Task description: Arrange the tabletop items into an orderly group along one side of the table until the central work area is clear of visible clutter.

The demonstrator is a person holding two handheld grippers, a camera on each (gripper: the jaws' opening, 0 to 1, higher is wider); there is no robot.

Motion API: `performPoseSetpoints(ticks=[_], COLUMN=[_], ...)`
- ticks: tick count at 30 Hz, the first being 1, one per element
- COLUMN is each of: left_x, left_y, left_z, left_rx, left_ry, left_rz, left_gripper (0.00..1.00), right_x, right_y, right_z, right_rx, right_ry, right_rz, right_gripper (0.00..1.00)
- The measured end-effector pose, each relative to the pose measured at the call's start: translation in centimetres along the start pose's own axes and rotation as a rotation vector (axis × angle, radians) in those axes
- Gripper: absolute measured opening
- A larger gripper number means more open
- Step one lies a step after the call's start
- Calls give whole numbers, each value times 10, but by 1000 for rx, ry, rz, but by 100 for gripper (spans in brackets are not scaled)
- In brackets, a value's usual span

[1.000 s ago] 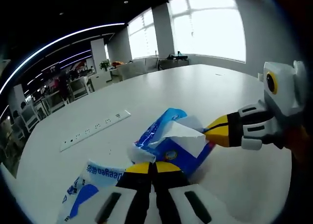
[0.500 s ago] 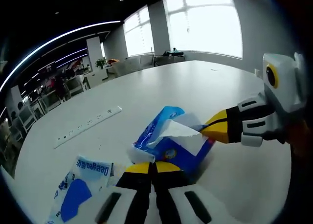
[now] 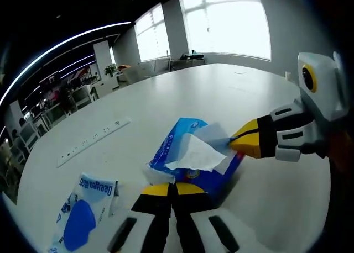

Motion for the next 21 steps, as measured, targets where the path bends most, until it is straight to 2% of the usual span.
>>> performPoseSetpoints(ticks=[8,14,21], left_x=[8,9,14], left_y=[6,8,11], left_z=[0,4,4], left_rx=[-32,-43,-54], left_ry=[7,0,-57], left_rz=[11,33,131], left_gripper=[0,0,0], right_x=[-1,-4,-4], right_y=[5,17,21], right_z=[-4,2,4], right_rx=[-18,-68,-74], right_ry=[1,10,-2], right_rz=[-11,-13,8], right_gripper=[0,0,0])
Point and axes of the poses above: the point that each gripper's makers call its tool centre point, and the gripper's own axes: z roughly forward along the fingers, x roughly to its right, y roughly out of its underside, the point moved 8 cm from there along -z, roughly backward along the fingers, and after that the axes turned 14 degrees about -x, right-handed, at the moved point
